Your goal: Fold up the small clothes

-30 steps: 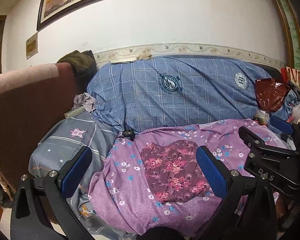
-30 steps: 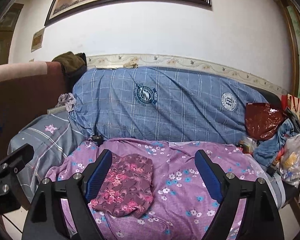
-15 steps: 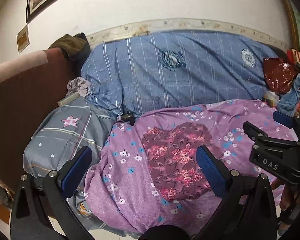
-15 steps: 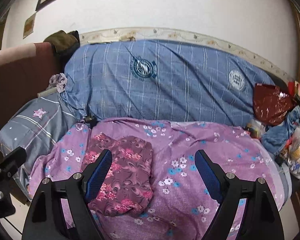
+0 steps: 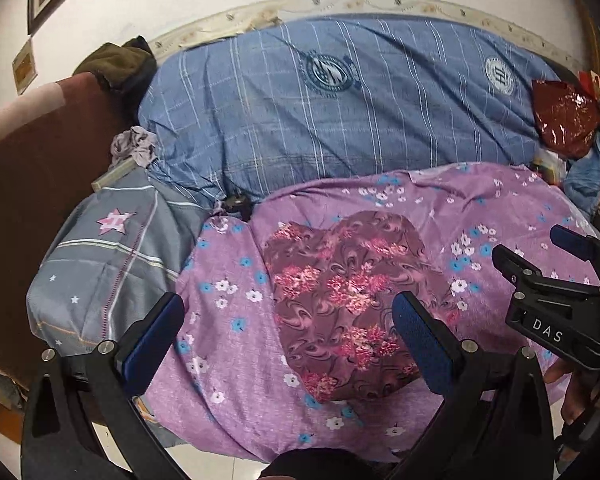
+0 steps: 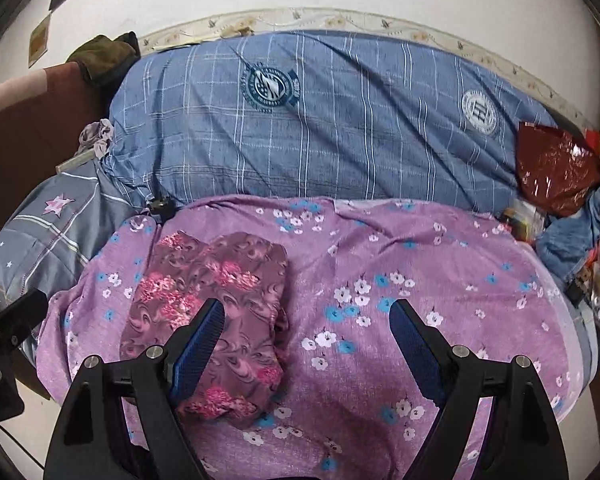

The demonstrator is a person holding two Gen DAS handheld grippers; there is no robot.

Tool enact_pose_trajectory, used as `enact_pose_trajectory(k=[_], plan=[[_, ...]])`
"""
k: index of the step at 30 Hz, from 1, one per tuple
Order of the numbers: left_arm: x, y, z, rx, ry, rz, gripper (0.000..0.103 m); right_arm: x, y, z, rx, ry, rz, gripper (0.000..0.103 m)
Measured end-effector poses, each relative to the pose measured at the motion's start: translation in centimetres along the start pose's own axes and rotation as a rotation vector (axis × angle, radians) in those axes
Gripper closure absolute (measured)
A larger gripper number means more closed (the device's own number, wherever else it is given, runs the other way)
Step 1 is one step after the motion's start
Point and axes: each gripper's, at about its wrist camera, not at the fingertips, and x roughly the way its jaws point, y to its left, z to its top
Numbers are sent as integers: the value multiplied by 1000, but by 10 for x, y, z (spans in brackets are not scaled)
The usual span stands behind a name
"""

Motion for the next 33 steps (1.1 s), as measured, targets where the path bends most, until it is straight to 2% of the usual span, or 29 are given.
enact_pose_trajectory(k=[7,20,33], plan=[[14,-10,1,3,55,-21,0,17,-8,-7,20,53,16,16],[5,-9,-9,-6,77,-46,0,14,2,-12,10,83,54,16],[18,-4,-12,-25,102,-32,0,26,3,-18,1,139,59,16]])
